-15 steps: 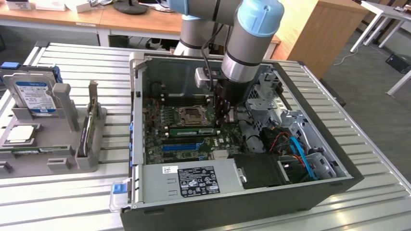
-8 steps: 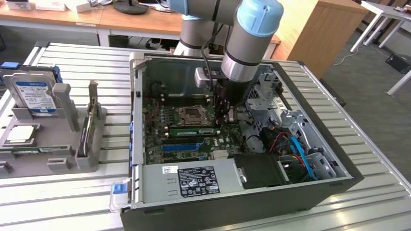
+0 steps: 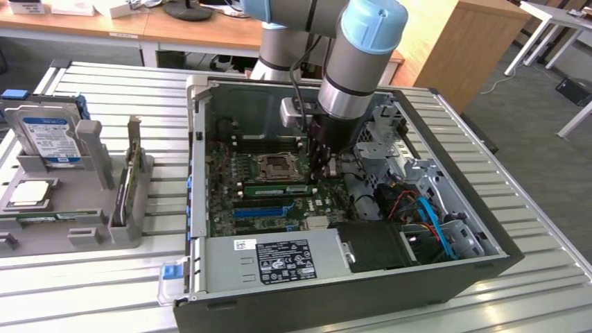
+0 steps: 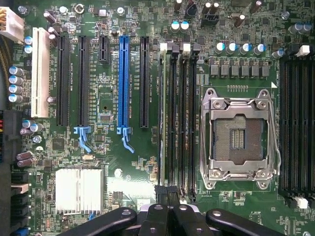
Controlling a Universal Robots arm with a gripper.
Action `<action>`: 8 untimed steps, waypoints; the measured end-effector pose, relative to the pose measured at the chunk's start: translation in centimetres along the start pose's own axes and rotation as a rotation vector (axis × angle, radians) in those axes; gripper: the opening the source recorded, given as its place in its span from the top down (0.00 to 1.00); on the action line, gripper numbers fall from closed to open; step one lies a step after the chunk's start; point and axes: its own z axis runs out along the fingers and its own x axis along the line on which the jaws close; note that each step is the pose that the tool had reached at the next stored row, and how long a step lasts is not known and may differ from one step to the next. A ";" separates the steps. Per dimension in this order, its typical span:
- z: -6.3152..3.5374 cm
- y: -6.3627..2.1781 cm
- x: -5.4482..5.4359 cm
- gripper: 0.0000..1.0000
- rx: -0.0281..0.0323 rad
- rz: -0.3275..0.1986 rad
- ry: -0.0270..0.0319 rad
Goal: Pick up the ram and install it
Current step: 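Press down the ram until it locks into place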
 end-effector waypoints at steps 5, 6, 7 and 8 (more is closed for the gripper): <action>0.16 0.00 0.0 0.89 0.0001 0.000 -0.0002; 0.16 0.00 0.0 0.89 0.0001 0.000 -0.0002; 0.18 0.00 0.0 0.89 0.0001 0.000 -0.0002; 0.25 -0.01 0.0 0.89 0.0003 0.000 -0.0005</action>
